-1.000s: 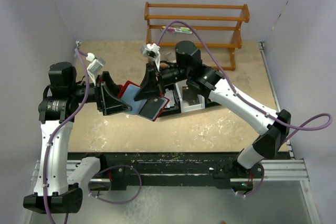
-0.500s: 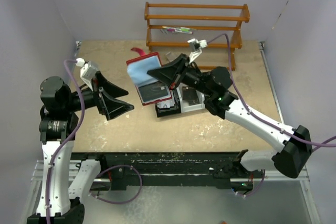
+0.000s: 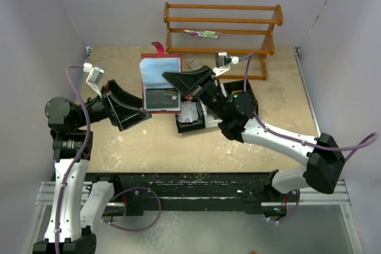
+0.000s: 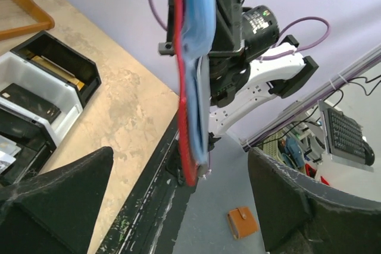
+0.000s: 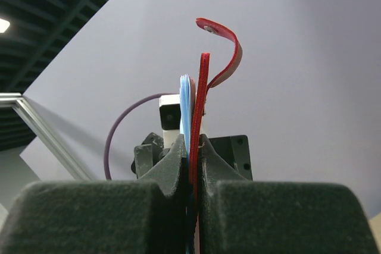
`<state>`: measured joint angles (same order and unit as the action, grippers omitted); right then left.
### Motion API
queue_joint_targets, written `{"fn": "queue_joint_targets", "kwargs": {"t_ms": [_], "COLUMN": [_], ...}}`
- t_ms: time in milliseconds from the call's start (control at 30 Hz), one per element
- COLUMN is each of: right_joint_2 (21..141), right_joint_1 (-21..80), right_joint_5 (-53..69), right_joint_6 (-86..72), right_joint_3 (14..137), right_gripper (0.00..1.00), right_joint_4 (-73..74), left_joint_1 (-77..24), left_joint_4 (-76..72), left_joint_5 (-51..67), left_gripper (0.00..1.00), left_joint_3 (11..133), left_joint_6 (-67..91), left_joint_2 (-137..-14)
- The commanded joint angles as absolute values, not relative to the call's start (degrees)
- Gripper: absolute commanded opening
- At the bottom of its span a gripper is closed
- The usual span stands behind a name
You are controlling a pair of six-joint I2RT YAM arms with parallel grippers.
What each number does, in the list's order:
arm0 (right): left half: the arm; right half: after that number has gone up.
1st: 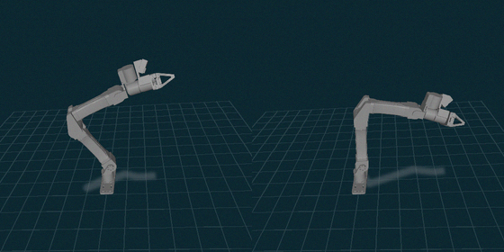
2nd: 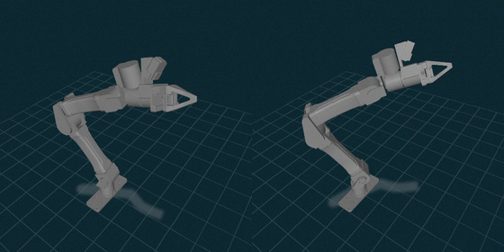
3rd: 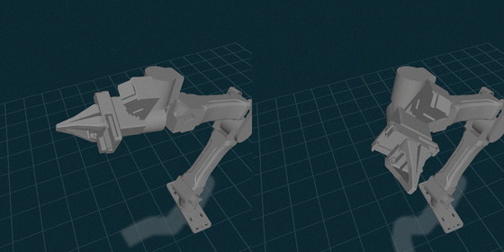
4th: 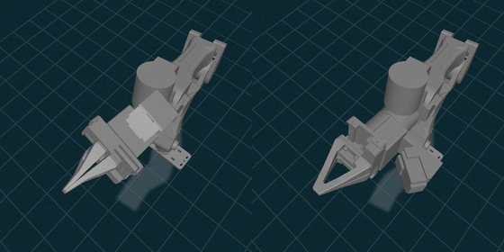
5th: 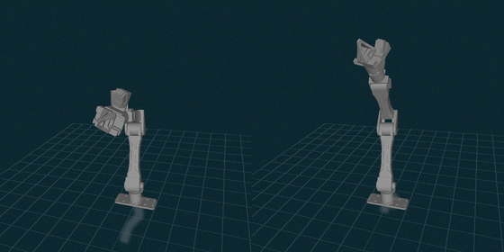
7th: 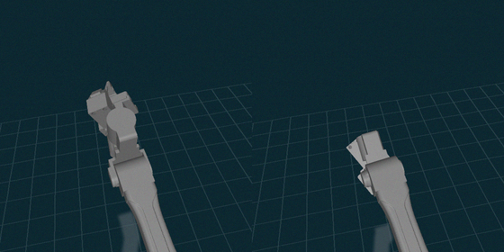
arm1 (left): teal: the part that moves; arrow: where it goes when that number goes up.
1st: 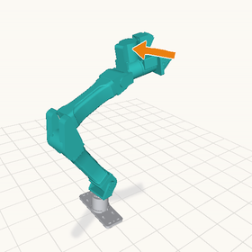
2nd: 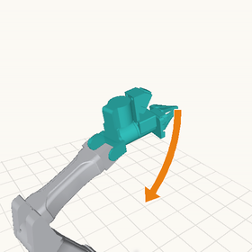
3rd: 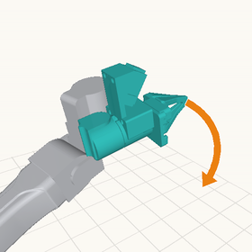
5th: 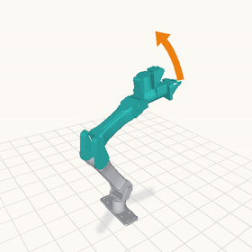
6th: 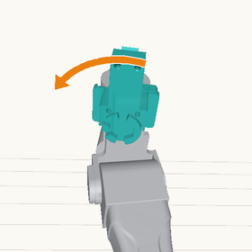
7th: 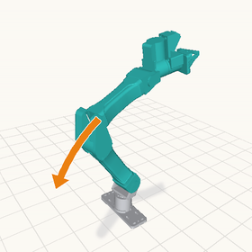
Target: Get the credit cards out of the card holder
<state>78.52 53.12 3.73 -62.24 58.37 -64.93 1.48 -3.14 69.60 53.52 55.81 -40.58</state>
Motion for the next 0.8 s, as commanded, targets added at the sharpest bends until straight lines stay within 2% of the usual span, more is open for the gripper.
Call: {"fn": "queue_joint_targets", "kwargs": {"t_ms": [0, 100, 267, 433, 533, 600, 700, 767], "right_joint_2": [80.11, 80.37, 81.09, 81.83, 82.03, 81.34, 80.66, 80.51], "right_joint_1": [55.46, 56.75, 58.27, 60.0, 60.04, 60.04, 60.04, 60.07], "right_joint_5": [-1.35, -3.75, -7.61, -11.45, -10.93, -10.66, -9.36, -10.64], "right_joint_6": [-64.39, -63.26, -62.67, -61.67, -61.74, -61.72, -62.8, -62.97], "right_joint_3": [60.62, 60.24, 58.71, 58.18, 58.16, 55.62, 53.76, 52.28], "right_gripper": [0.0, 0.0, 0.0, 0.0, 0.0, 0.0, 0.0, 0.0], "right_joint_4": [-73.45, -73.82, -76.64, -78.35, -77.14, -75.58, -73.23, -74.2], "left_joint_1": [1.41, 1.41, 1.41, 1.41, 1.41, 1.41, 1.41, 1.36], "left_joint_4": [-11.18, -12.81, -12.58, -10.17, -8.59, -5.55, -5.14, -5.67], "left_joint_5": [70.1, 70.6, 71.49, 71.45, 71.47, 71.5, 71.47, 71.47], "left_gripper": [0.93, 0.8, 0.46, 0.41, 0.28, 0.25, 0.24, 0.28], "left_joint_3": [52.87, 52.79, 51.75, 50.87, 51.89, 53.56, 54.45, 54.3], "left_joint_6": [61.64, 62.99, 63.1, 61.55, 60.15, 57.38, 56.67, 57.04], "left_joint_2": [-40.51, -40.85, -40.98, -40.35, -40.81, -41.46, -41.85, -41.92]}}
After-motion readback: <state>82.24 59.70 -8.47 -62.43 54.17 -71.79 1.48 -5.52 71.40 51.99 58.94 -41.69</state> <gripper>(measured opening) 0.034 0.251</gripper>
